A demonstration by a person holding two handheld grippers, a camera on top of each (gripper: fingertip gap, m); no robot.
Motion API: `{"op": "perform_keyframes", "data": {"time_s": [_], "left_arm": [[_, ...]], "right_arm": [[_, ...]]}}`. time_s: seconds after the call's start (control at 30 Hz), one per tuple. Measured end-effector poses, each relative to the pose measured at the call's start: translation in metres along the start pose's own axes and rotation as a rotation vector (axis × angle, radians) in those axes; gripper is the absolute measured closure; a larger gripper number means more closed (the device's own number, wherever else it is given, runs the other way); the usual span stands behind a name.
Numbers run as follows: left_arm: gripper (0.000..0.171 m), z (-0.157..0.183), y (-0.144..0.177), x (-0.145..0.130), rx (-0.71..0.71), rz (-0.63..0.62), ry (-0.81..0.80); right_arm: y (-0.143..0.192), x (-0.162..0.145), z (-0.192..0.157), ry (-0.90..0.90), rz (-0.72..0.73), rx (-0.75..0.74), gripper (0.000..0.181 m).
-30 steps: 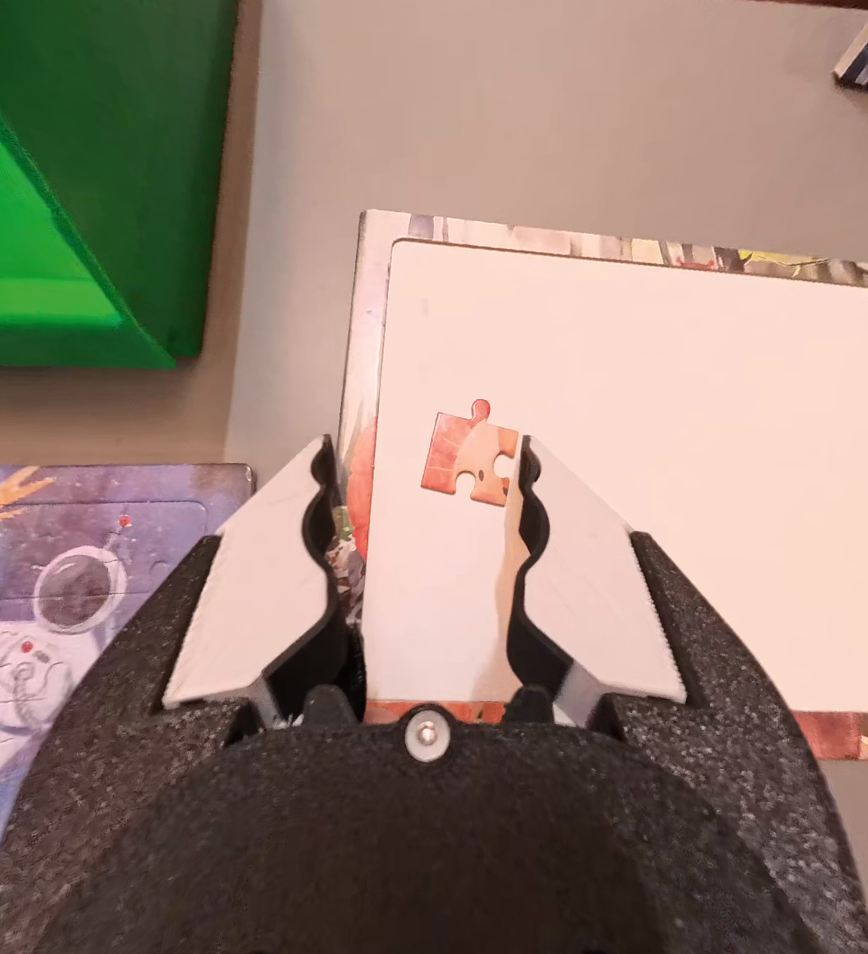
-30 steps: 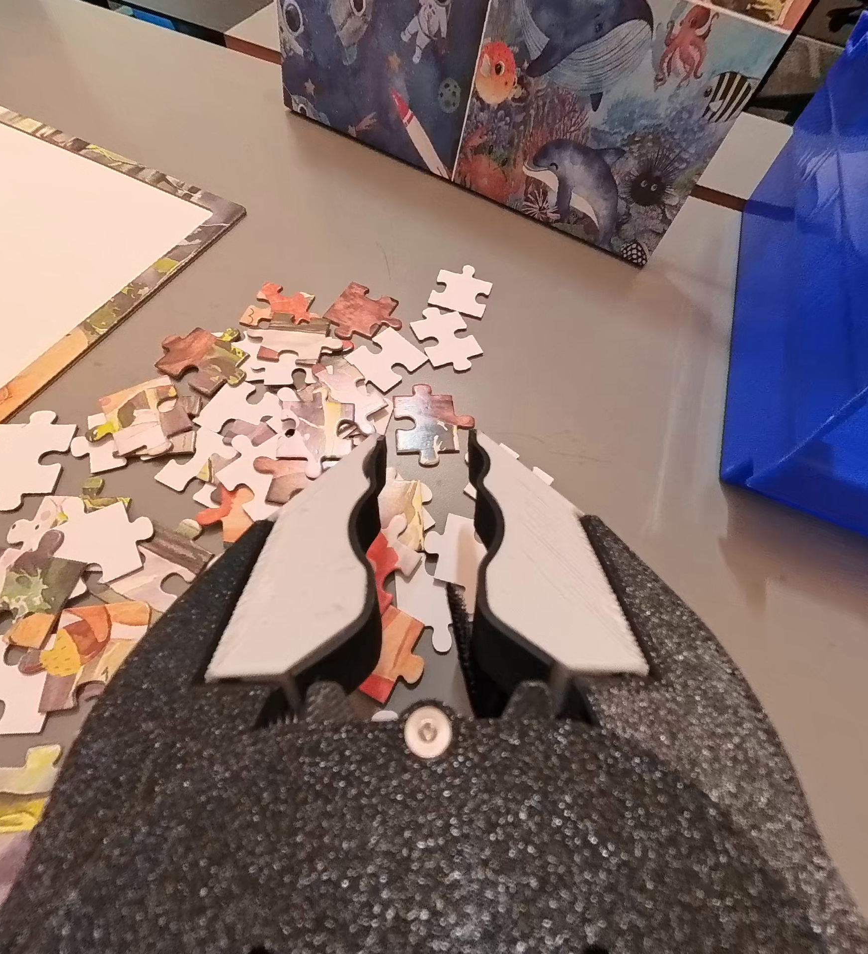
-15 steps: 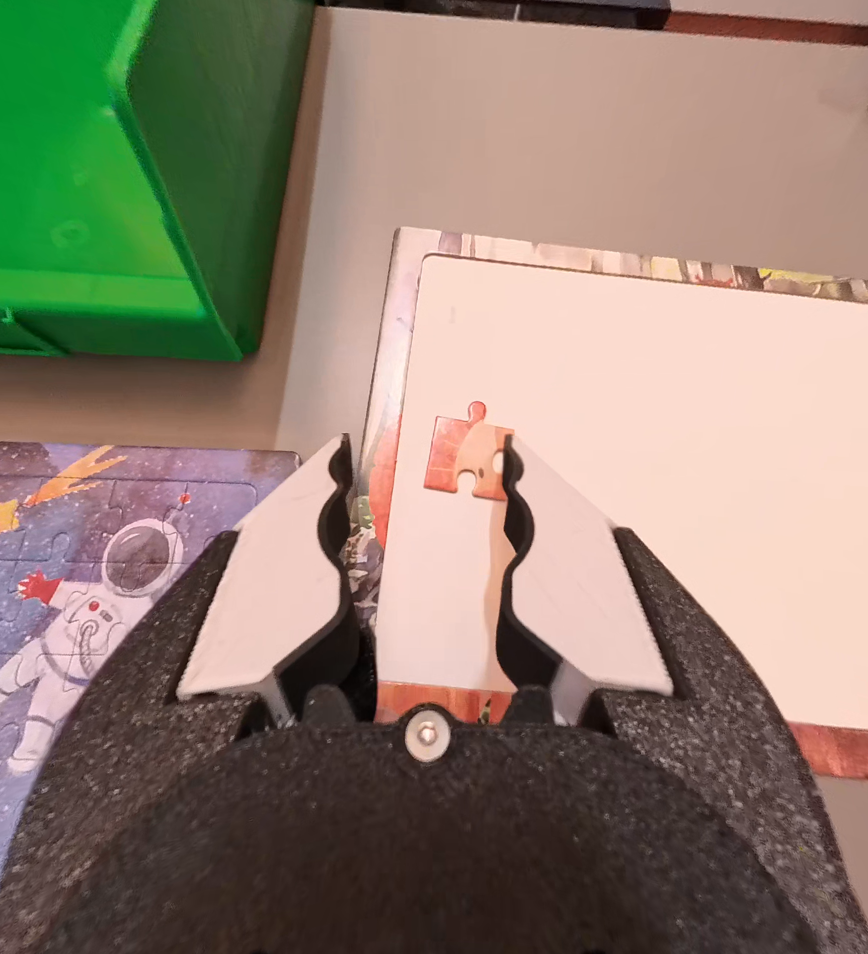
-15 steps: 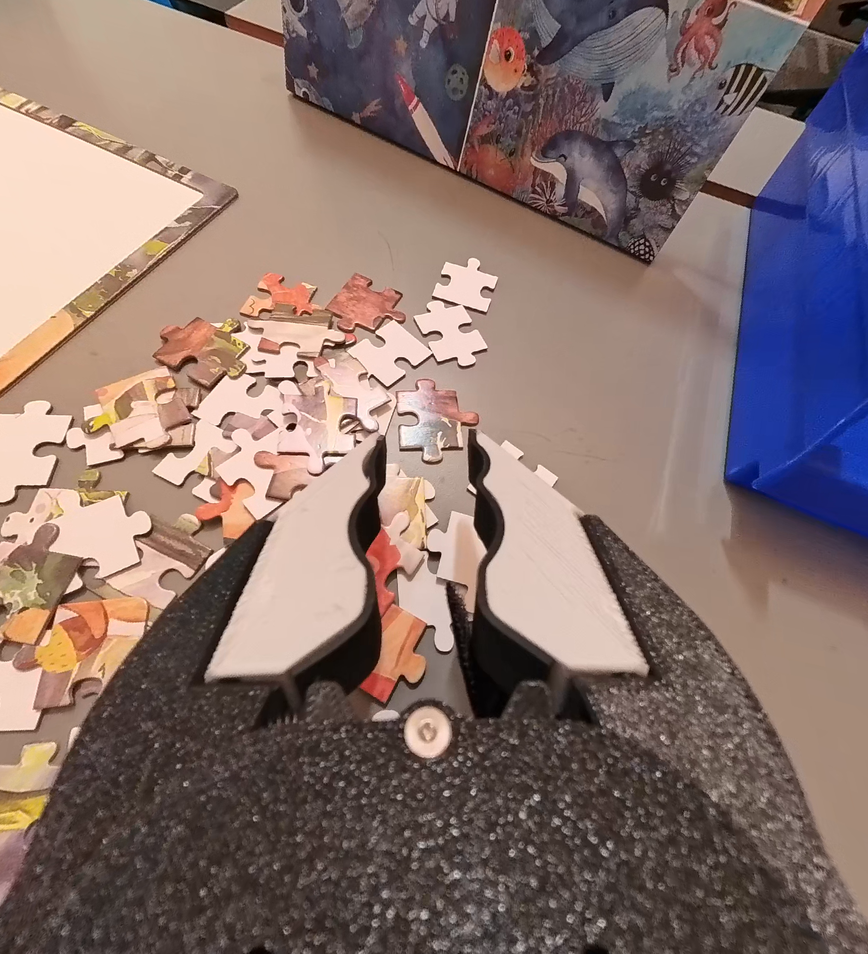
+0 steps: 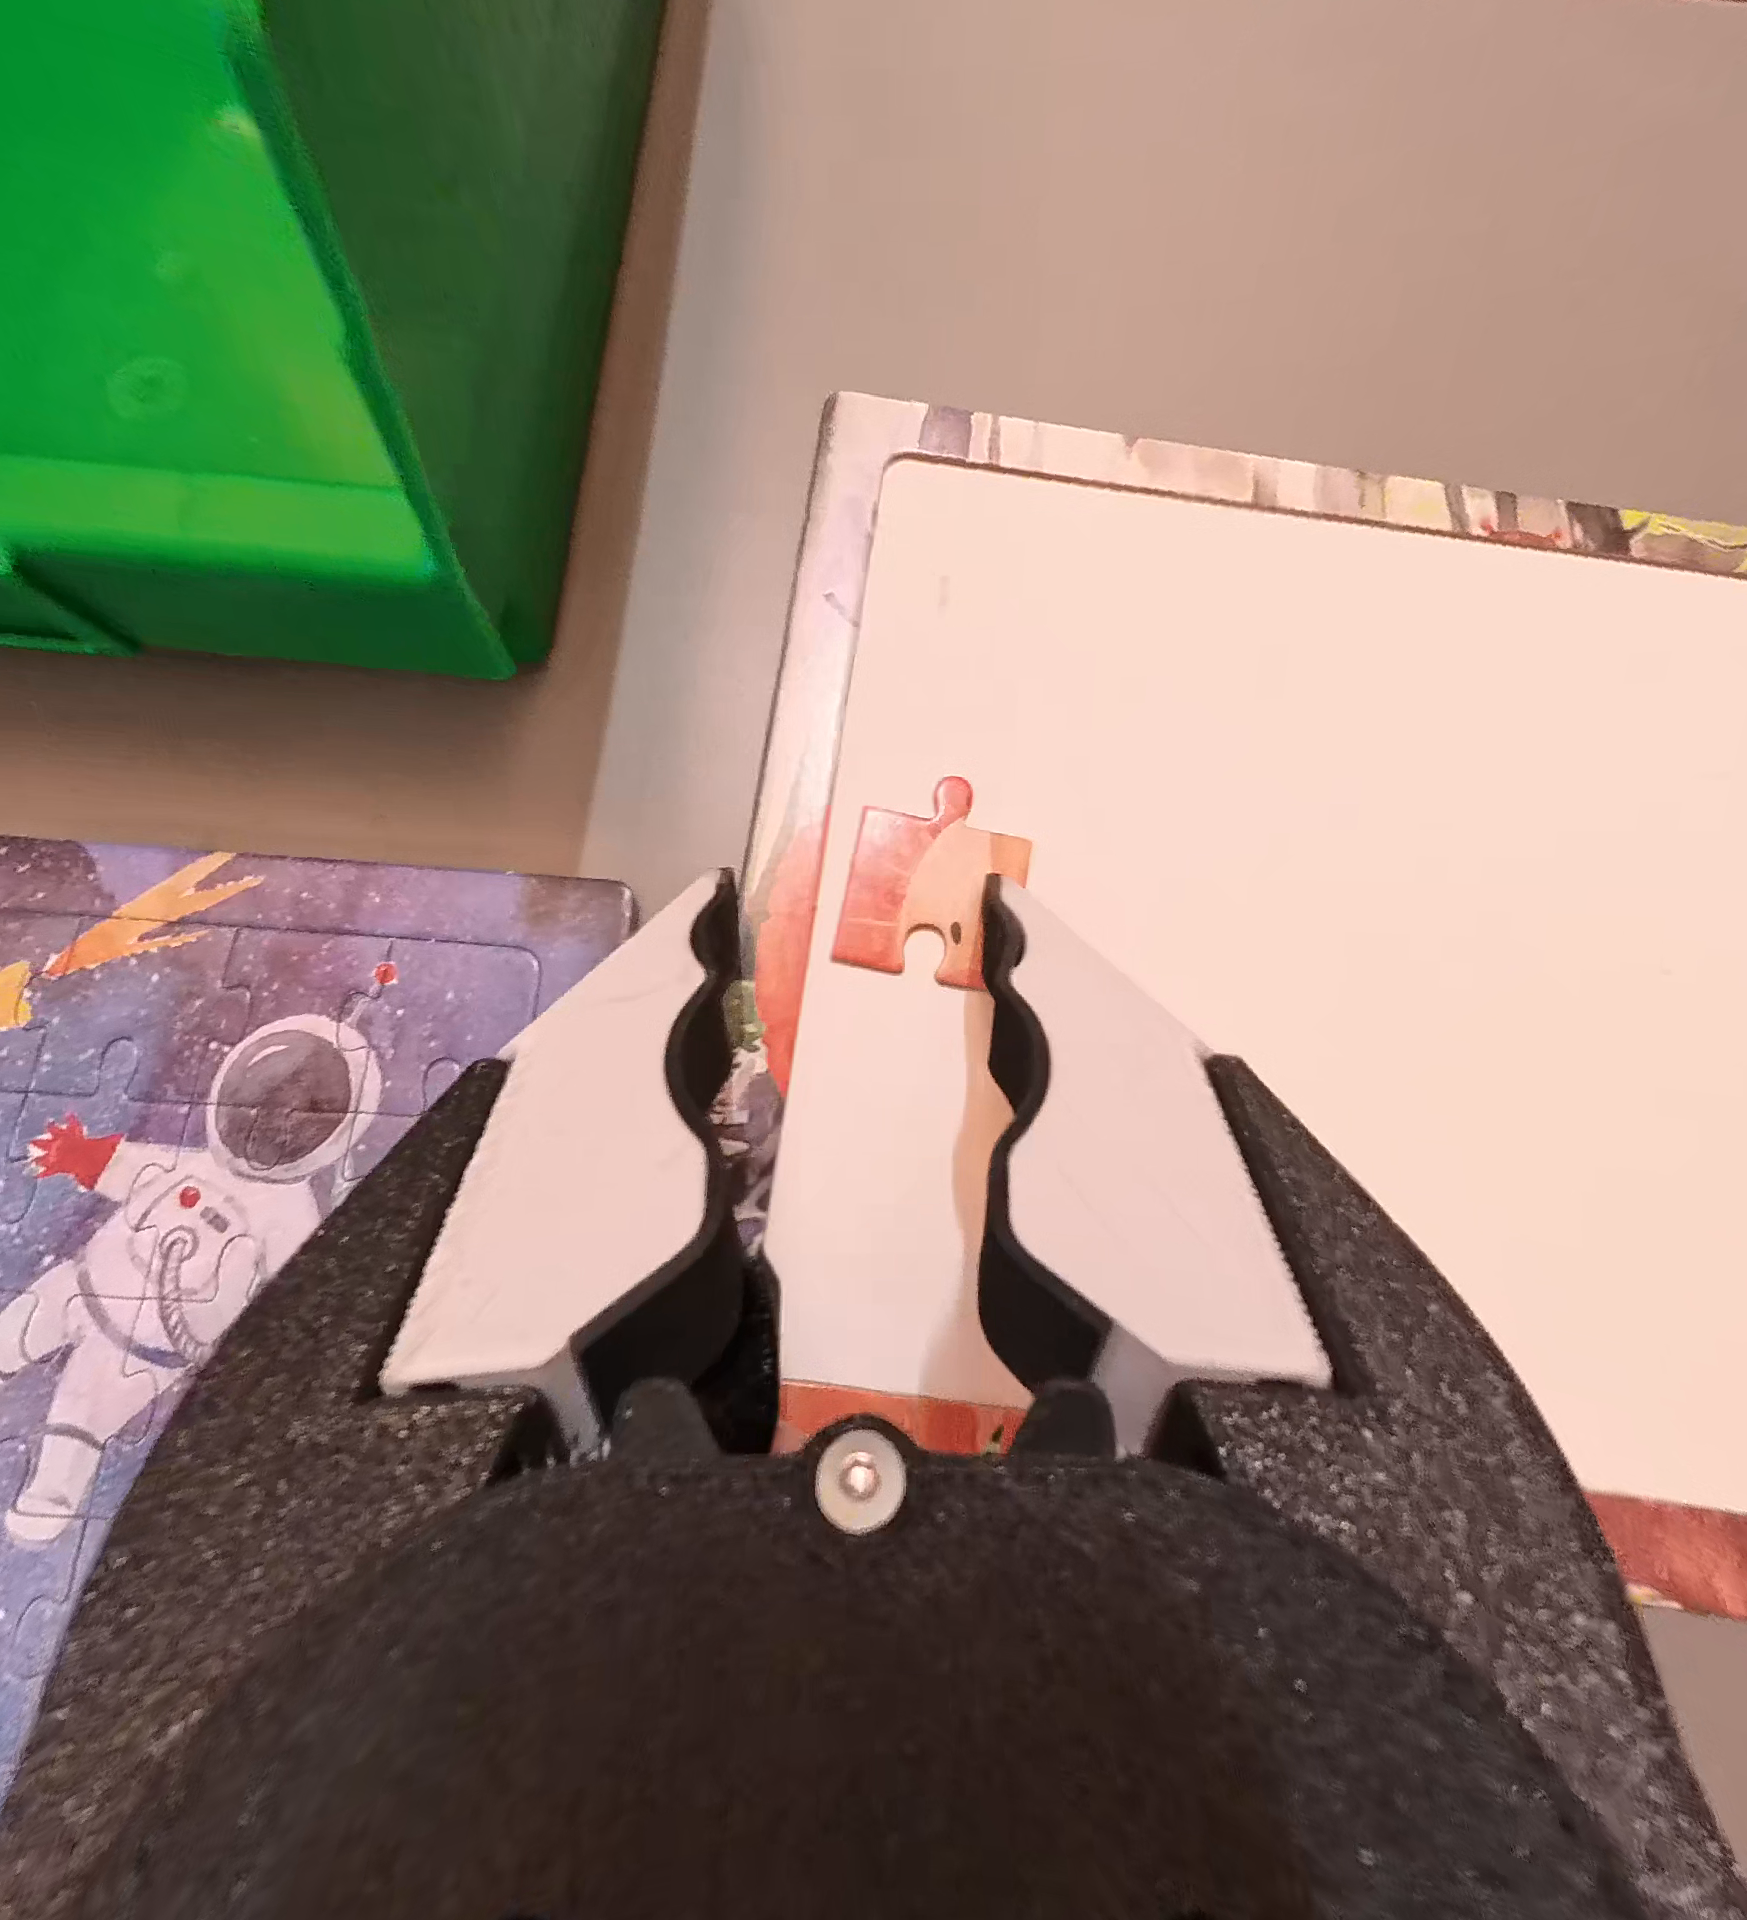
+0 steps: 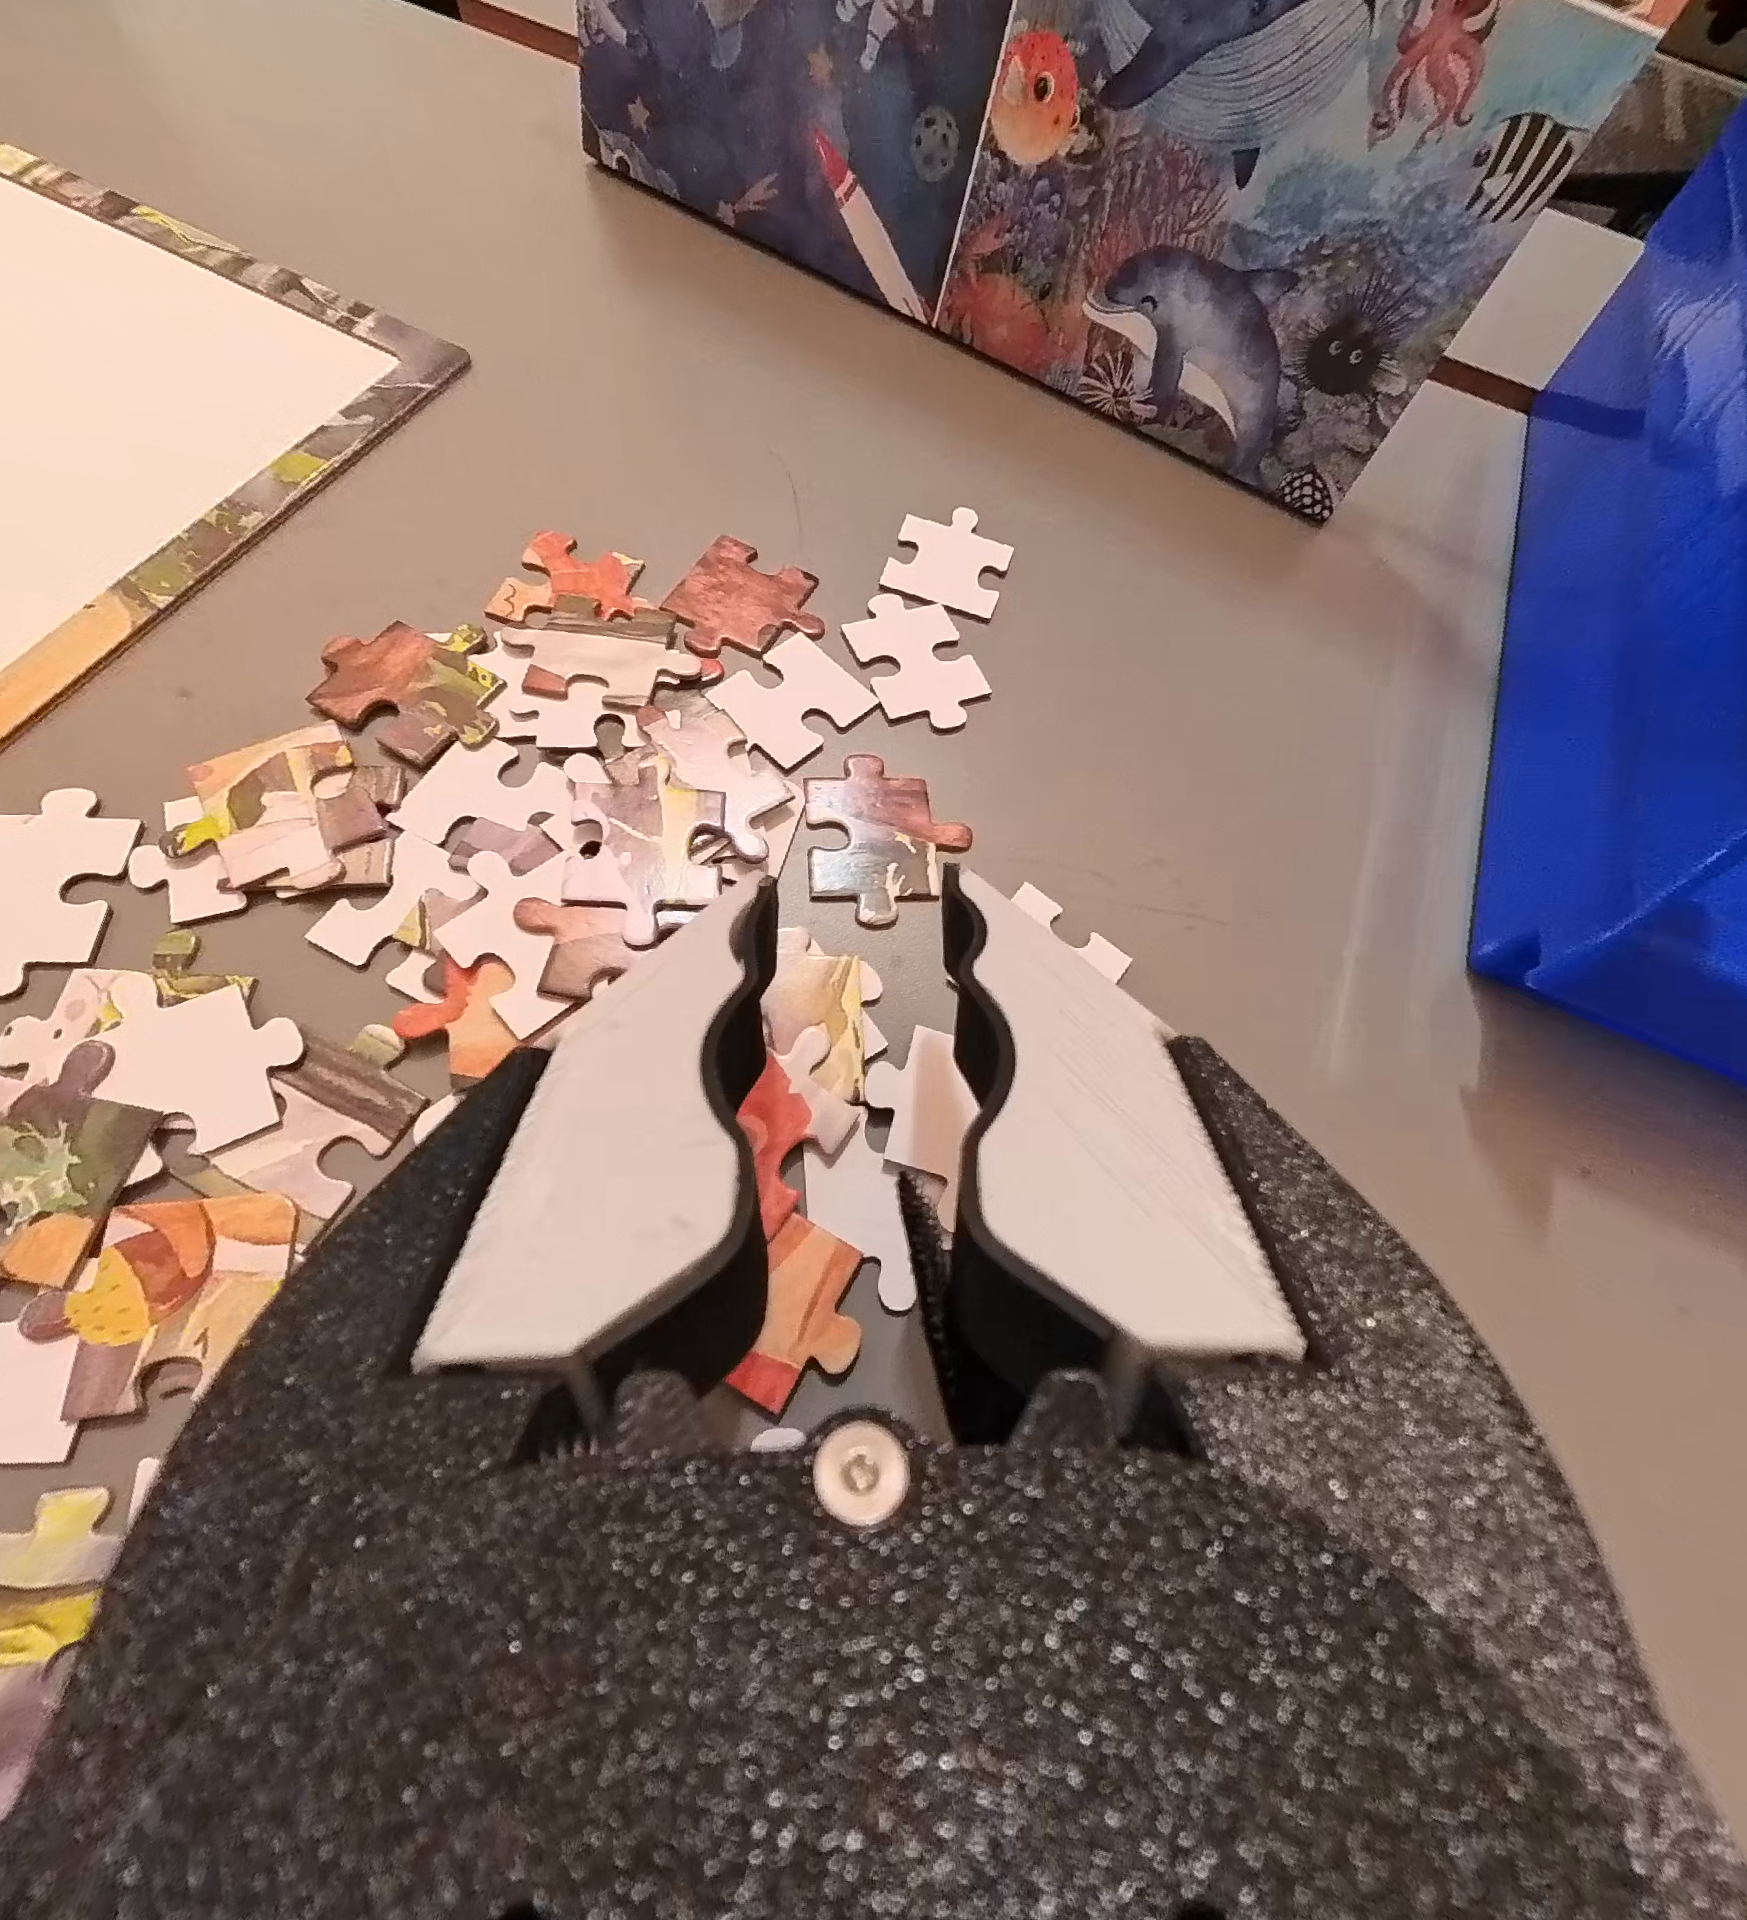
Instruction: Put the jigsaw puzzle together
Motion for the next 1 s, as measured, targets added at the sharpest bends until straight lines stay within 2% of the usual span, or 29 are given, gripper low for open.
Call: {"op": "perform_keyframes", "data": {"time_s": [0.1, 0.73, 1.0], "left_arm": [[0.129, -0.003, 0.0, 0.0, -0.003, 0.005, 0.008], [0.13, -0.004, 0.001, 0.0, 0.027, 0.01, 0.03], [0.127, -0.01, 0.02, 0.005, 0.009, 0.064, 0.008]], "right_arm": [[-0.001, -0.001, 0.0, 0.003, -0.004, -0.001, 0.149], [0.0, -0.002, -0.001, 0.012, -0.01, -0.002, 0.149], [0.0, -0.002, 0.0, 0.01, -0.013, -0.004, 0.149]]}}
Point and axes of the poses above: each gripper's, where its closed fingertips meet, y back along the fingers, x out of its top, z = x × y across the jaws, the point moved 1 cm from there along y, back along the fingers, and after that the axes turned 2 degrees about y, right-handed, at the moved point
